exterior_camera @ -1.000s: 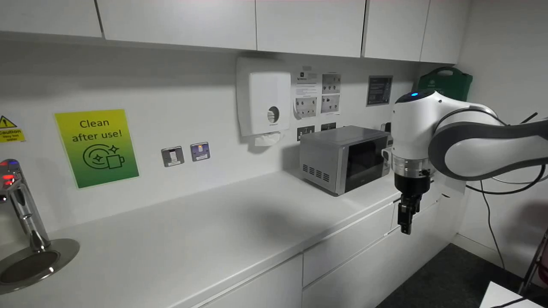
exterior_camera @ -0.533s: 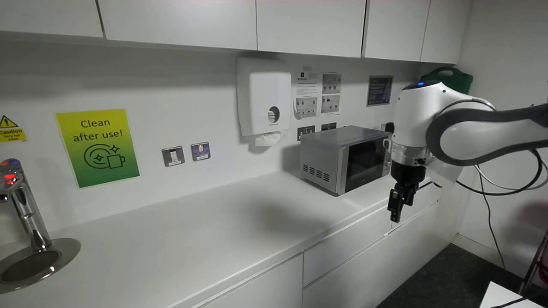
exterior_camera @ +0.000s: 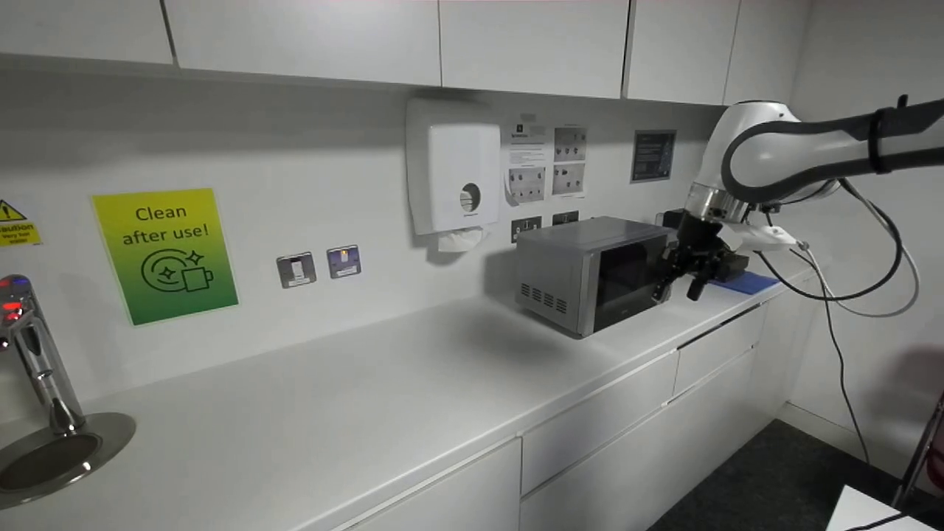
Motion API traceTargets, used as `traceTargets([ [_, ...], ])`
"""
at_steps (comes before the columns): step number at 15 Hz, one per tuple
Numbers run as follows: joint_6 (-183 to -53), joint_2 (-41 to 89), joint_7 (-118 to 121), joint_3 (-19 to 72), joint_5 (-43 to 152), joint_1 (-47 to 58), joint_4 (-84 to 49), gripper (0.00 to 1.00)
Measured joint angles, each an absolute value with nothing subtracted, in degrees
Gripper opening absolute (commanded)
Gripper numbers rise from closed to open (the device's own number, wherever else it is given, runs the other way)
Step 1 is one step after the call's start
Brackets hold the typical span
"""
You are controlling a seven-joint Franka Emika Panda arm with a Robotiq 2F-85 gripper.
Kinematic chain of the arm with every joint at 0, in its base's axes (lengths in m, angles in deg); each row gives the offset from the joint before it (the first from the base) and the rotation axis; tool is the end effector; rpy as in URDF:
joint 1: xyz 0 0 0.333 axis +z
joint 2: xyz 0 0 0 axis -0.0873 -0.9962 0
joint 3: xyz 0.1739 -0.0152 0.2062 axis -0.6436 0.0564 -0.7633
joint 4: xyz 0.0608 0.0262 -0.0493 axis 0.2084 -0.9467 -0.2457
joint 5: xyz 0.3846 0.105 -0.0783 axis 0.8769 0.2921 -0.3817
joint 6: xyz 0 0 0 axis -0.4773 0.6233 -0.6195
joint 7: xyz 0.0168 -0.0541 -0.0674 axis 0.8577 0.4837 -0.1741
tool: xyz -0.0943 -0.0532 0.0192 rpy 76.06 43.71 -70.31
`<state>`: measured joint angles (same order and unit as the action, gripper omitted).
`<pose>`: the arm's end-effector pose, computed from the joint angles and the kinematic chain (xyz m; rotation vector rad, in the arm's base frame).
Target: Press the second left microwave button
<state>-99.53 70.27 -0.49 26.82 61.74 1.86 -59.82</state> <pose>0.4458 -0.0566 0.4937 -2.9919 0.4114 -0.2851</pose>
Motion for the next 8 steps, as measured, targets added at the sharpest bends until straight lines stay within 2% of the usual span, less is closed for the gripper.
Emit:
traceTargets([
  [8,-99.71,68.99,-1.59,26.92,62.51,1.92,-58.66,1.00],
])
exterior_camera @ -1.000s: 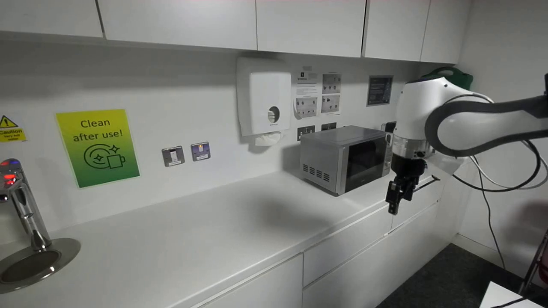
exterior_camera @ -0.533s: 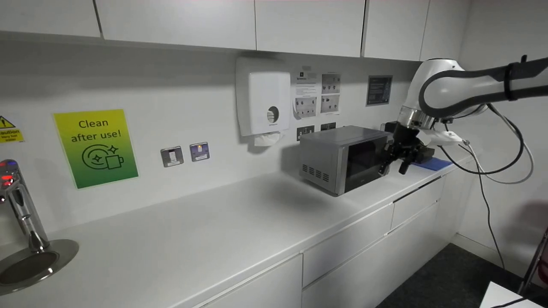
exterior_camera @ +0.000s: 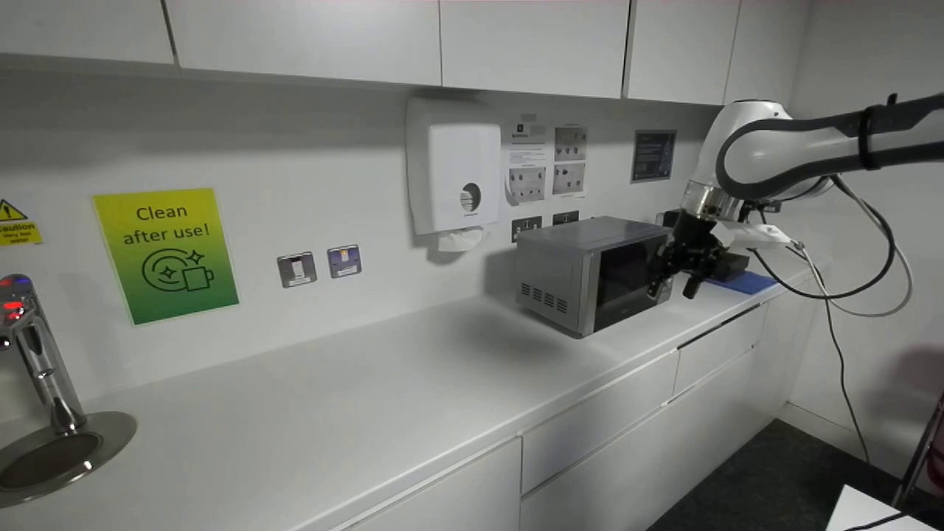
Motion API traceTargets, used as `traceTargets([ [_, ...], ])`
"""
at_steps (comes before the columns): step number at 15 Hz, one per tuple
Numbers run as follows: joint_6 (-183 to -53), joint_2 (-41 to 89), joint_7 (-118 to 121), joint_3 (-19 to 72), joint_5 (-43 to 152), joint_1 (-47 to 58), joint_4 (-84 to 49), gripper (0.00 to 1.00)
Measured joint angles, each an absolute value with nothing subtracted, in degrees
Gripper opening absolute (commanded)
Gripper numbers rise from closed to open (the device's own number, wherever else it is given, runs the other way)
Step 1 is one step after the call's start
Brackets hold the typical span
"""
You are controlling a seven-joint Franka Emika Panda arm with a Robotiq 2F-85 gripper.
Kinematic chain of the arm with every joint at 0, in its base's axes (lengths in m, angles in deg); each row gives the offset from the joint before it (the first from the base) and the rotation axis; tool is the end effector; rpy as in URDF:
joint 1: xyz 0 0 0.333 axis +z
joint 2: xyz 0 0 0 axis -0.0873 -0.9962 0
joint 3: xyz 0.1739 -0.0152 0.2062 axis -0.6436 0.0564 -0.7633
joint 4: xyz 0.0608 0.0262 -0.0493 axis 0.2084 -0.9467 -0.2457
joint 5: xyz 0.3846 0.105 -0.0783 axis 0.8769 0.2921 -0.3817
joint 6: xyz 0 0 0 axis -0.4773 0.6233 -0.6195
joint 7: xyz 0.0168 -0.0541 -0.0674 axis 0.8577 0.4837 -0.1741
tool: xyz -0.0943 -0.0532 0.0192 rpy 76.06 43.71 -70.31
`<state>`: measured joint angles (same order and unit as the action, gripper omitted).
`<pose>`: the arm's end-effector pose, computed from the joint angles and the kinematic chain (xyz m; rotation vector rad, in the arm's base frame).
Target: Press the second left microwave button
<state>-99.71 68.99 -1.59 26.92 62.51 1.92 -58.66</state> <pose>0.4520 -0.0571 0.4944 -2.9732 0.4474 -0.2836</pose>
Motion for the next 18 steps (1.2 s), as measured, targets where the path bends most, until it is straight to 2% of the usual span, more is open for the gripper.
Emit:
traceTargets([
  [2,-99.71,68.99,-1.59,26.92,62.52,1.92,-58.66,1.00],
  [5,-106.63,68.99,-1.65,27.53,66.12,1.87,-58.70,1.00],
  [13,-124.12,63.42,2.14,38.82,82.60,-0.12,-58.16,1.00],
  [16,-134.36,60.82,8.50,40.60,91.07,1.20,-58.88,1.00],
  [18,-135.70,60.23,9.08,40.69,92.00,1.66,-58.97,1.00],
])
